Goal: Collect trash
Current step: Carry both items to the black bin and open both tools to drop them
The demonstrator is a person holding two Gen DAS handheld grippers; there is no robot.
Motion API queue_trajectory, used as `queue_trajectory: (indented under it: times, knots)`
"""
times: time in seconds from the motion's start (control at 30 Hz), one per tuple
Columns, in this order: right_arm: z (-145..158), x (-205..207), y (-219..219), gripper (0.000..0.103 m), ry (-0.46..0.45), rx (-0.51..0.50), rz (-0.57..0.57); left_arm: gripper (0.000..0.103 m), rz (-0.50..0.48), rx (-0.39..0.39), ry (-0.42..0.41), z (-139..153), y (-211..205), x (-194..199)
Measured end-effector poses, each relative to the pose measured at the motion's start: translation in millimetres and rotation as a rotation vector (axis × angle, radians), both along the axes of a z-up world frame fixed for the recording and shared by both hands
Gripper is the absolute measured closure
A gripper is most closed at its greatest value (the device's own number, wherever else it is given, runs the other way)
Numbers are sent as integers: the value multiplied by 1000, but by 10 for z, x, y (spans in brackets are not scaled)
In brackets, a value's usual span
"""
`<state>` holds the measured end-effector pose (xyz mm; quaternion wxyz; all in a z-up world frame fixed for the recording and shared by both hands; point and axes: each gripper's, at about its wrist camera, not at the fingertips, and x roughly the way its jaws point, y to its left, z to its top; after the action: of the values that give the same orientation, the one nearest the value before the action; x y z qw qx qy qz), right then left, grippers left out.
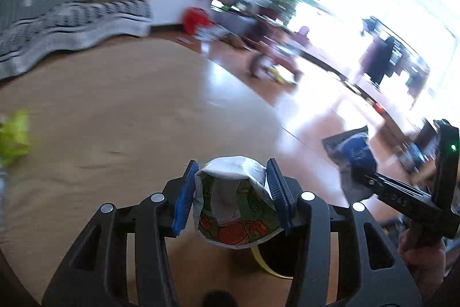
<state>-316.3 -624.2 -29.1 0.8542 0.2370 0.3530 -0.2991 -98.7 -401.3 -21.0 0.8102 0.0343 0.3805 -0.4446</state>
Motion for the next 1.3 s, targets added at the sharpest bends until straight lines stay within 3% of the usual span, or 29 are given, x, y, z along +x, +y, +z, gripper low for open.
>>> queue_trajectory:
  times: [0.23,0.47,0.8,0.87,0.97,1.1,1.13,1.17,1.2,1.23,1.3]
  knots:
    - [-526,-480,-517,76,95,182,-136,55,-203,69,96,-651,-804,-427]
    - [-826,-620,-684,76,145,306,-154,55,-271,160,137,-1128,-1098,-561]
    - [-812,-526,-647,76,151,298,-149,52,-289,180,140,-1164,-1132,-621]
    - [-808,-481,-658,76,152,294,-149,46,-289,185,139,-1159,-1137,-618]
    - [-796,-466,-660,76,154,289,-151,22,-281,187,131,-1141,-1136,-630]
    - [-808,-439,-670,74,161,289,-157,21,-288,189,117,-1123,-1127,-647]
    - [-809,-435,-674,73,161,289,-159,21,-287,188,117,-1128,-1118,-653]
    - [-806,-430,-675,65,159,289,-162,20,-286,191,117,-1124,-1115,-652]
    - [-798,-430,-678,44,157,287,-166,20,-287,191,117,-1127,-1124,-653]
    - [-784,-433,-678,34,153,281,-170,19,-288,191,118,-1135,-1118,-643]
    - [-744,-436,-664,30,139,263,-169,18,-284,188,116,-1122,-1106,-646]
